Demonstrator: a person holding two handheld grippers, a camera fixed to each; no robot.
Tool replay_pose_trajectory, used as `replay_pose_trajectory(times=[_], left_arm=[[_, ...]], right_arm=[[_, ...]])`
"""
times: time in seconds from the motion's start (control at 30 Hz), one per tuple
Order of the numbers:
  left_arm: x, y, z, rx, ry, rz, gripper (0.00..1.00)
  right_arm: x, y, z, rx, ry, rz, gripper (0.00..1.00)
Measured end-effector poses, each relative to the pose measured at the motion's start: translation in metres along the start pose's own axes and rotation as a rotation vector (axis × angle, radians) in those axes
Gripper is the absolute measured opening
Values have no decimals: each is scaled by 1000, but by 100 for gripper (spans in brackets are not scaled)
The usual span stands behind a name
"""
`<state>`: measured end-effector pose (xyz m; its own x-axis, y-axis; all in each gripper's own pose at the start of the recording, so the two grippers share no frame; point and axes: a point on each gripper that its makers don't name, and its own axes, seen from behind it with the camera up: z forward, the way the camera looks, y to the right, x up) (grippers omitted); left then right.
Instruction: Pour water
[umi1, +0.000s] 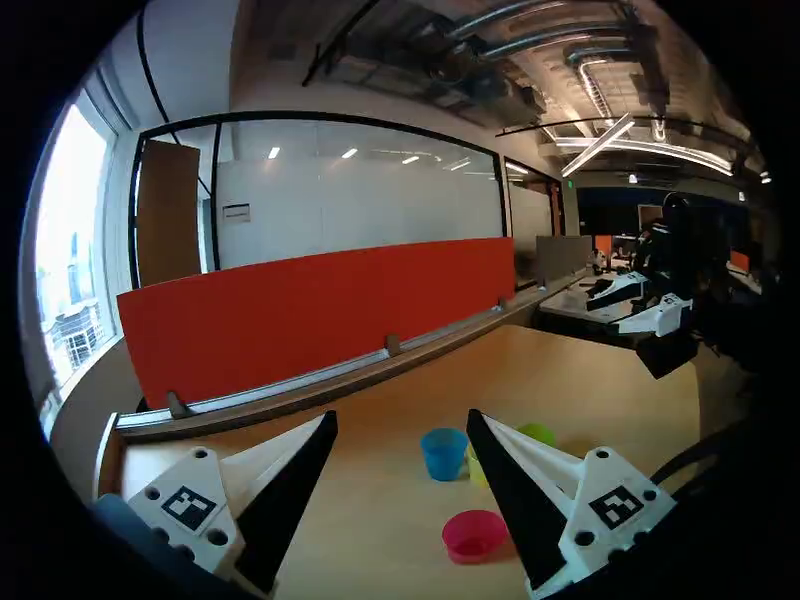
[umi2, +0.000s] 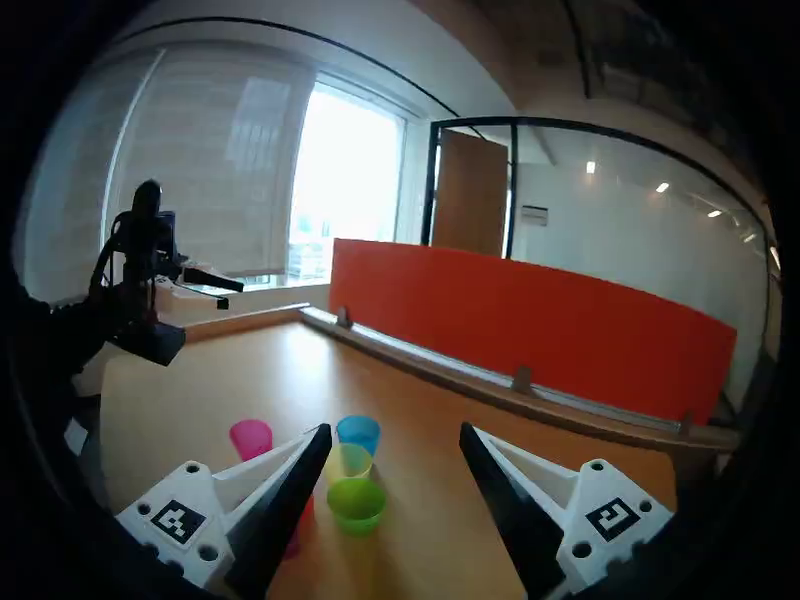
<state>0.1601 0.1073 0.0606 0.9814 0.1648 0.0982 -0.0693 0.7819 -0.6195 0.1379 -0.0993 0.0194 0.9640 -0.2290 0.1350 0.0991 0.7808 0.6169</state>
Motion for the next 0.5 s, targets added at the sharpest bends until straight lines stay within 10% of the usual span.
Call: replay_pose_trajectory(times=[0.5], left_arm=[[-23, 6, 34, -113, -88, 8, 96]], right_arm=[[-32, -12, 18, 70, -86, -11, 99]])
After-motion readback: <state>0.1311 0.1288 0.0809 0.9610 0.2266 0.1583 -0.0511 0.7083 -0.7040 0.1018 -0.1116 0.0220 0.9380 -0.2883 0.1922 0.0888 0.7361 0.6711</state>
